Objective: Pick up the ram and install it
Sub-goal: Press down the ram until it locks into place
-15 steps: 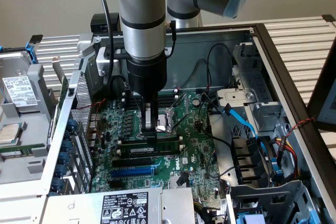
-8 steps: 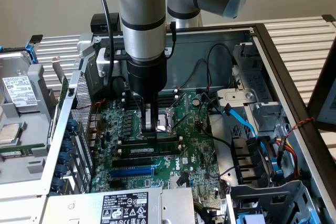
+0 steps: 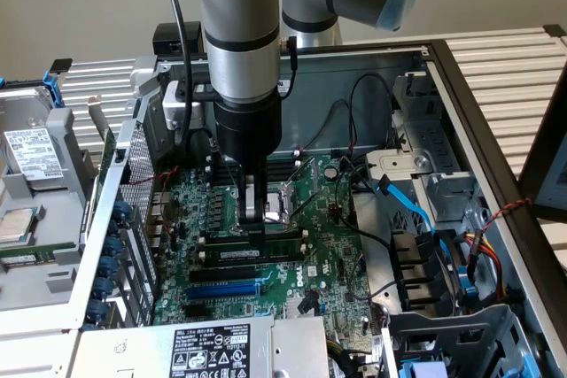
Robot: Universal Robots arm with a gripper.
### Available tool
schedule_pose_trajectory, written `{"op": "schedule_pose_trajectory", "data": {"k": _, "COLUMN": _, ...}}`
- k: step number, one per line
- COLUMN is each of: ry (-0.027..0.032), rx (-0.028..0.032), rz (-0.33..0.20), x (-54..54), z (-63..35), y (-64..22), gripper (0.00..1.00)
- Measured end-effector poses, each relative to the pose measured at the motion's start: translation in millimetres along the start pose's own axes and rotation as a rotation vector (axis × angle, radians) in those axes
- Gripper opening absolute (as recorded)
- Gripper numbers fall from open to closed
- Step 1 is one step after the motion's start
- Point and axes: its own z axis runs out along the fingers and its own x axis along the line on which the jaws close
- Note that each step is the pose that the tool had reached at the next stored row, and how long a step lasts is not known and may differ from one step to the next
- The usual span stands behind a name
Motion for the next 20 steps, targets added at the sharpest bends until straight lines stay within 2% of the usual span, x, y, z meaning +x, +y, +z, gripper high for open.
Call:
{"op": "schedule_pose_trajectory", "data": {"k": 3, "ry": -0.0015, "rx": 0.0012, "rz": 0.0, "x": 0.0, "z": -2.1, "y": -0.2, "gripper": 0.11}}
{"op": "schedule_pose_trajectory", "data": {"k": 5, "ry": 0.0002, "rx": 0.0, "rz": 0.0, "x": 0.5, "z": -6.1, "y": -0.1, "gripper": 0.11}}
{"op": "schedule_pose_trajectory", "data": {"k": 15, "ry": 0.0002, "rx": -0.0001, "rz": 0.0, "x": 2.1, "z": -26.6, "y": -0.1, "gripper": 0.11}}
{"op": "schedule_pose_trajectory", "data": {"k": 20, "ry": 0.0002, "rx": 0.0, "rz": 0.0, "x": 2.1, "z": -26.8, "y": -0.2, "gripper": 0.11}}
